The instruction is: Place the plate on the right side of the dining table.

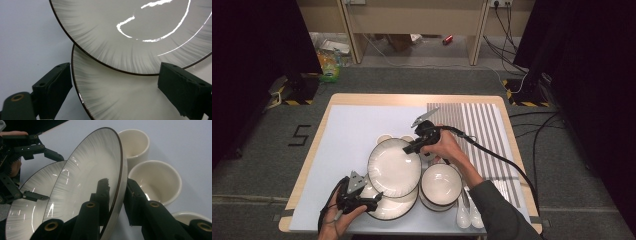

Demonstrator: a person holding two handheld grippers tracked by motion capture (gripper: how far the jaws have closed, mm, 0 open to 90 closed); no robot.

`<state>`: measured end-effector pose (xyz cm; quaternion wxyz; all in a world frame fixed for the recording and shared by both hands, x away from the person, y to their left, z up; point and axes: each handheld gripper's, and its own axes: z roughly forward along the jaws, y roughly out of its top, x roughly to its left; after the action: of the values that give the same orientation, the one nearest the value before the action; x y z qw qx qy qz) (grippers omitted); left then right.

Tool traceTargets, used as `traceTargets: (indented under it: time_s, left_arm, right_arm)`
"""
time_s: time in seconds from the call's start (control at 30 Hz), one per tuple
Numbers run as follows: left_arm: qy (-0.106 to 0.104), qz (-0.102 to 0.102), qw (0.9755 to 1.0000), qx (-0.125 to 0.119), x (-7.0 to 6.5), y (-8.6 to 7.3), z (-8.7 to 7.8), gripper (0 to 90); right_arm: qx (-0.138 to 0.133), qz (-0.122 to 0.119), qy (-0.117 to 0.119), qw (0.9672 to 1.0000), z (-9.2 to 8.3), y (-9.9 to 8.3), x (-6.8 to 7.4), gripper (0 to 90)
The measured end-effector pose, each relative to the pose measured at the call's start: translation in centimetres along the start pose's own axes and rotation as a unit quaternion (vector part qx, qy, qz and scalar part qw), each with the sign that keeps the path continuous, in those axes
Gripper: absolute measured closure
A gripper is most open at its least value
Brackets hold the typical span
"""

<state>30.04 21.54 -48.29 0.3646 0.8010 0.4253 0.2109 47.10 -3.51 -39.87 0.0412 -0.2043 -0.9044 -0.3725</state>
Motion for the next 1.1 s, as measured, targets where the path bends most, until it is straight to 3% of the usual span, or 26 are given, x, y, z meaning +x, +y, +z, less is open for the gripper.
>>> traceTargets:
  time_s: [0.13, 0.33, 0.4, 0.7, 0.93, 1.1]
  left_arm:
    - [0.003, 0.005, 1.0, 0.002, -0.1, 0.0, 0.0, 11.0]
    - [0.004, 0.004, 1.0, -0.002, -0.2, 0.0, -0.2, 12.8]
    - [0.013, 0.006, 0.9999, -0.006, -0.2, 0.1, -0.3, 15.5]
    - [0.009, 0.005, 0.9999, -0.009, -0.1, 0.1, -0.5, 16.8]
    - [0.009, 0.011, 0.9995, -0.03, -0.2, 0.8, -1.6, 17.3]
    - [0.011, 0.012, 0.9993, -0.034, -0.1, 1.2, -1.5, 17.7]
  right_arm:
    - [-0.005, 0.003, 0.01, 0.9999, 0.1, 0.4, 0.0, 77.8]
    - [-0.009, 0.024, 0.001, 0.9997, 0.3, 1.0, 0.2, 81.9]
    - [-0.006, 0.025, -0.004, 0.9996, 0.4, 1.3, 0.3, 82.1]
    - [0.008, 0.012, -0.03, 0.9994, 0.0, 3.0, 0.7, 82.3]
    - [-0.02, 0.013, -0.03, 0.9993, -2.1, 4.5, 0.4, 82.4]
    - [-0.039, 0.012, -0.027, 0.9988, -3.5, 5.3, 0.6, 82.4]
